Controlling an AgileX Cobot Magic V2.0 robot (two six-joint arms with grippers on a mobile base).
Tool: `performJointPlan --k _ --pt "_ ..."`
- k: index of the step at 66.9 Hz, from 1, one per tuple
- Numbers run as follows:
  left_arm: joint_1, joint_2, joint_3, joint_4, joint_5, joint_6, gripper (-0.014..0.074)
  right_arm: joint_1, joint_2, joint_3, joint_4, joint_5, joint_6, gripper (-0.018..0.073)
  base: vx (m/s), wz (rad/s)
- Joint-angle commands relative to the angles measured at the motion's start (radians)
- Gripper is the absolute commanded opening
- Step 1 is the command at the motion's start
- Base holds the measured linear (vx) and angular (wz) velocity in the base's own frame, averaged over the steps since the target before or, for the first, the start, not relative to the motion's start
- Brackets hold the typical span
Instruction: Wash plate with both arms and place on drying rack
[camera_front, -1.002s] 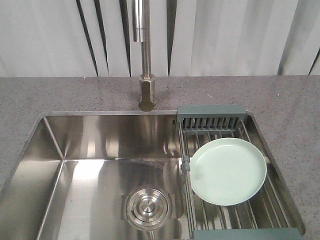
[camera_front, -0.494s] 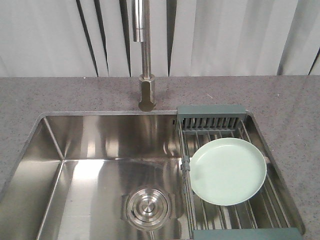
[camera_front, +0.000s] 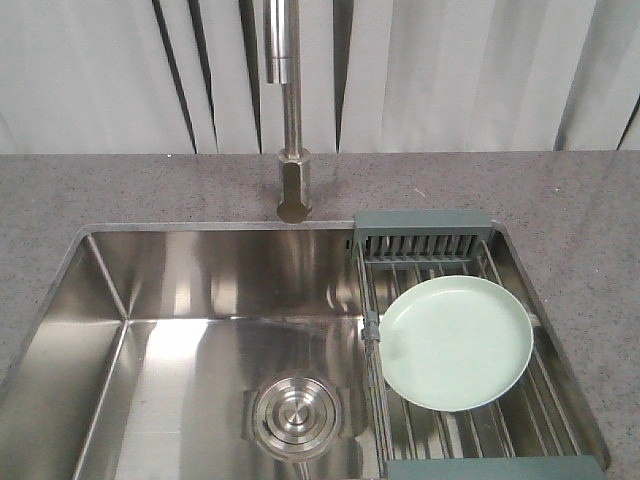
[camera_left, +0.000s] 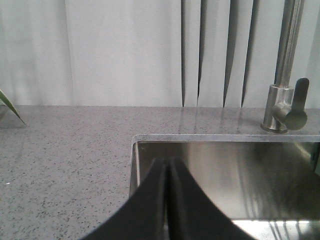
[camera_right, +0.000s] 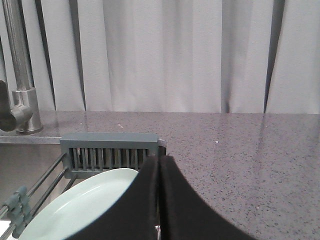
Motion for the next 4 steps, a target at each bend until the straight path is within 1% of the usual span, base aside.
performJointPlan --k 1,4 --pt "-0.002 -0.015 -0.026 -0.006 -0.077 -0.009 -0.0007 -0.007 -0.004 0.001 -0.008 -0.085 -0.002 -0.0008 0.00 0.00" --pt "-0.002 -0.015 -0.026 -0.006 -0.077 -0.009 -0.0007 -0.007 -0.004 0.001 -0.008 -0.085 -0.002 -0.0008 0.00 0.00"
